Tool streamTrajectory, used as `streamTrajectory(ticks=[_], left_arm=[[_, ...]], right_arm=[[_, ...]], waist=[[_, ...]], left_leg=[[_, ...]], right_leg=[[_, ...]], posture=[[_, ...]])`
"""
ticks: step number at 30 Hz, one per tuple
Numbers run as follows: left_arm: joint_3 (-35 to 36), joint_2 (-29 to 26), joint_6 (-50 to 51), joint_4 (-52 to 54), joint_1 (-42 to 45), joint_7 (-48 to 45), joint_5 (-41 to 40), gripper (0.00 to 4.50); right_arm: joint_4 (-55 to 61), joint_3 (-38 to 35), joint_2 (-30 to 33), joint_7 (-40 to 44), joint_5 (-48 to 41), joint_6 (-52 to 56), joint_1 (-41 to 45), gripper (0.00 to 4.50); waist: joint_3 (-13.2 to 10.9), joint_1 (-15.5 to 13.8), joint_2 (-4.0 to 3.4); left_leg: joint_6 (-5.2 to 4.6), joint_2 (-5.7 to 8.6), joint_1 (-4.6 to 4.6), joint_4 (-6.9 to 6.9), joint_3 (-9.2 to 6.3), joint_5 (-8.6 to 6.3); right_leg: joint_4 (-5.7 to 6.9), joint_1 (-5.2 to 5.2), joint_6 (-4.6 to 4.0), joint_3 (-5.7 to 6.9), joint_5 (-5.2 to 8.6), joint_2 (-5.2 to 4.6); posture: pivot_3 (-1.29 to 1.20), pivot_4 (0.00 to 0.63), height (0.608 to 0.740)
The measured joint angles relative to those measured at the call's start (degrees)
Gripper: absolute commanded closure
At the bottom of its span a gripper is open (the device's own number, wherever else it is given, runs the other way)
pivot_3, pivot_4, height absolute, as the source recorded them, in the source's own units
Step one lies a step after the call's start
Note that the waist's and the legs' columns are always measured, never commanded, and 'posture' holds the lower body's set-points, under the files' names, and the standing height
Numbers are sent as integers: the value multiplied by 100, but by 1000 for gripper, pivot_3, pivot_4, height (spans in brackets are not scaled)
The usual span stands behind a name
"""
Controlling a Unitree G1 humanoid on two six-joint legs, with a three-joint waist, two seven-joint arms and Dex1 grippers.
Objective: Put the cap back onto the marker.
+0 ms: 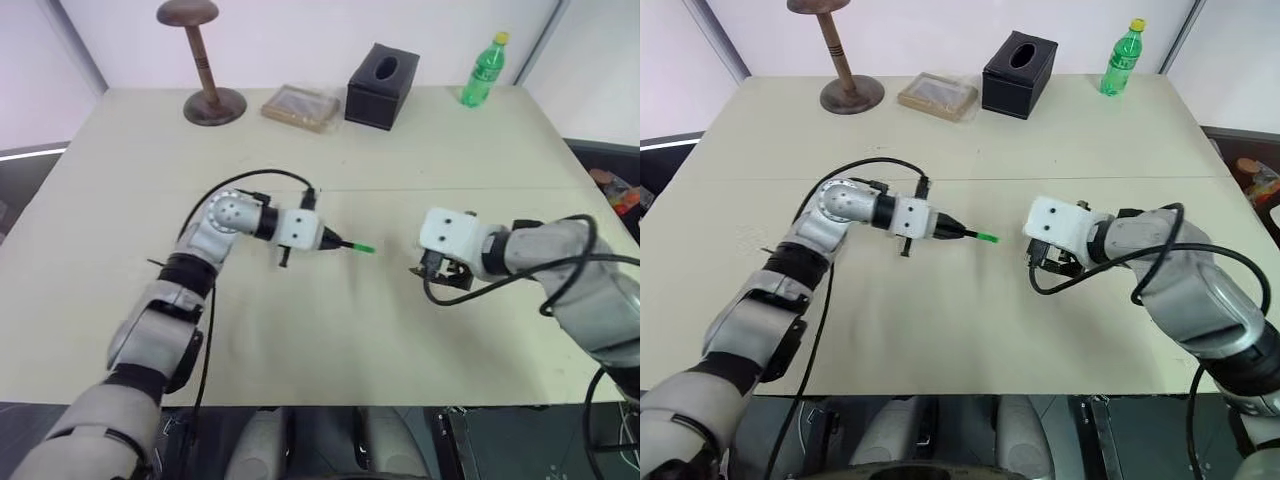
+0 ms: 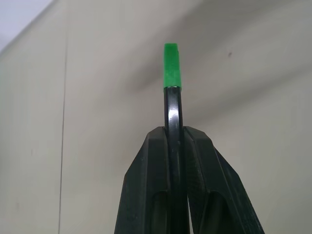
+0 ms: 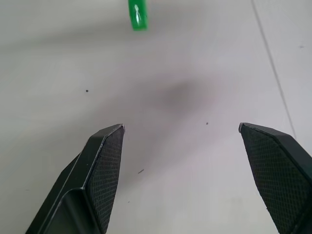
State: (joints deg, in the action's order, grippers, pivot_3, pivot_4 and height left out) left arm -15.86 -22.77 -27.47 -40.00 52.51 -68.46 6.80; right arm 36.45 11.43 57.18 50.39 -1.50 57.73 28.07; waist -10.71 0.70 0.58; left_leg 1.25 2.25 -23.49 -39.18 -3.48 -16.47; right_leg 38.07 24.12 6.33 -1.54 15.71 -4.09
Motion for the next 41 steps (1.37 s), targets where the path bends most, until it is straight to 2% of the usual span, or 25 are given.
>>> streamTrajectory(ticks=[5,11,15,18,19,20,25,26,32,38,41], left_arm=[[371,-215,2098,1619,-991,626,-93,4500],[692,-289,5481,3861,-2060,1387,-250,4500],[774,-314,7090,4609,-2216,1668,-462,4500],[771,-419,7830,4860,-2291,1875,-564,4500],[771,-466,7980,4886,-2308,1903,-614,3532],[762,-526,8094,4928,-2326,1904,-662,3272],[754,-808,8209,5025,-2353,1871,-951,674],[754,-844,8208,5025,-2351,1865,-1010,42],[834,-1237,8198,5285,-2258,1782,-1344,42],[1293,-2042,8643,6357,-2424,1620,-1935,42],[1521,-2216,8913,6670,-2589,1660,-2165,42]], right_arm=[[399,-553,-483,-370,-268,615,-245,686],[623,-603,-901,-796,-507,1029,-237,686],[621,-544,-954,-963,-639,1067,-202,686],[618,-499,-999,-1055,-715,1065,-143,686],[616,-495,-999,-1077,-739,1065,-141,625],[615,-487,-1000,-1101,-773,1064,-135,625],[613,-436,-997,-1173,-890,1053,-104,625],[613,-400,-991,-1173,-908,1038,-93,625],[552,-261,-995,-1009,-1146,759,0,625],[23,50,-1214,-834,-1299,237,246,625],[-218,170,-1315,-784,-1315,2,299,625]], waist=[[0,-3,0],[1,4,0],[1,-12,0],[1,-2,0],[1,3,0],[1,6,0],[1,-6,0],[1,-11,0],[1,-1,0],[0,26,1],[0,0,1]], left_leg=[[0,0,0,-1,-2,0],[1,-1,1,-1,-2,0],[2,1,2,-1,-4,1],[3,0,4,0,-4,1],[3,0,5,0,-4,2],[4,-1,5,0,-4,2],[6,0,5,1,-4,3],[6,1,5,0,-4,3],[6,1,4,2,-4,3],[6,-1,5,7,-3,3],[6,1,5,5,-3,3]], right_leg=[[1,-1,0,0,0,-1],[6,-1,0,-1,0,0],[6,-4,0,0,0,-2],[6,-4,0,0,0,-1],[6,-3,0,0,0,-1],[6,-3,-1,0,0,-1],[5,-3,-1,-1,0,-5],[4,-3,-1,0,0,-6],[4,-3,-1,0,0,-7],[2,0,-2,-2,0,-7],[2,-4,-2,-1,0,-9]], posture=[[0,150,740],[0,150,740],[0,150,740],[0,150,740],[0,150,740],[0,150,740],[0,150,740],[0,150,740],[0,150,740],[0,150,740],[0,150,740]])
